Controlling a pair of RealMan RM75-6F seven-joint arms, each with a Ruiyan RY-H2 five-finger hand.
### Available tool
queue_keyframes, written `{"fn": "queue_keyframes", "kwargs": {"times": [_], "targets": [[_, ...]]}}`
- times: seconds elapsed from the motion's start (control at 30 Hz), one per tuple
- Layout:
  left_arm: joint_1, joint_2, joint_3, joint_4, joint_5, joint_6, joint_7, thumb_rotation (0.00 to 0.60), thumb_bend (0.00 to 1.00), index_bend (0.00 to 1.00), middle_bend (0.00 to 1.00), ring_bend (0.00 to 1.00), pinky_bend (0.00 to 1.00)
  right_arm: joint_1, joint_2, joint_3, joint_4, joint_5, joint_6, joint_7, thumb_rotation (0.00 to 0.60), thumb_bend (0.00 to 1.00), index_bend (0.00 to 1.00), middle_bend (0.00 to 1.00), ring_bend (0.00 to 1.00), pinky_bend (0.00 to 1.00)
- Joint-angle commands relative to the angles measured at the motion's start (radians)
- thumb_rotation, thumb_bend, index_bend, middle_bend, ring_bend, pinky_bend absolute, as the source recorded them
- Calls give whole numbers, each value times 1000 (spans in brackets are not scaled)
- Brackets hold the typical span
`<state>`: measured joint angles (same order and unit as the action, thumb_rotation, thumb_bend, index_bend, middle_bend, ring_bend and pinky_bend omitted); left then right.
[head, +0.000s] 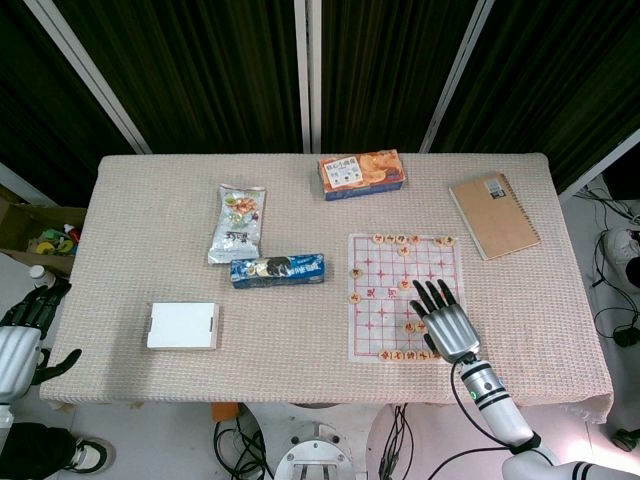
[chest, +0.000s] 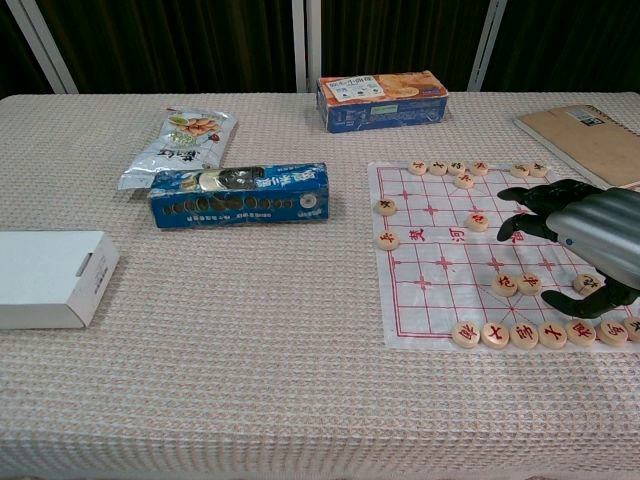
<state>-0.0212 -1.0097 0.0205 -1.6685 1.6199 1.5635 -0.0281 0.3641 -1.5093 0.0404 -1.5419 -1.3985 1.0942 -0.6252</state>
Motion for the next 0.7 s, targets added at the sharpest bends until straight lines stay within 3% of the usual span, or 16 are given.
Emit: {"fn": "queue_keyframes", "kwargs": {"times": [0.03, 0.7], "targets": [[1, 0, 1, 0, 1, 0, 1, 600, 205, 82, 126, 91, 224, 2, -3, -5, 7, -1, 3, 2, 600, 320, 245, 0, 0, 0], [1, 3, -1, 0, -4, 2, -4, 600, 206, 82, 126, 91, 224, 19, -30, -24, 53, -15, 17, 48, 600, 320, 340, 0, 0, 0]]}}
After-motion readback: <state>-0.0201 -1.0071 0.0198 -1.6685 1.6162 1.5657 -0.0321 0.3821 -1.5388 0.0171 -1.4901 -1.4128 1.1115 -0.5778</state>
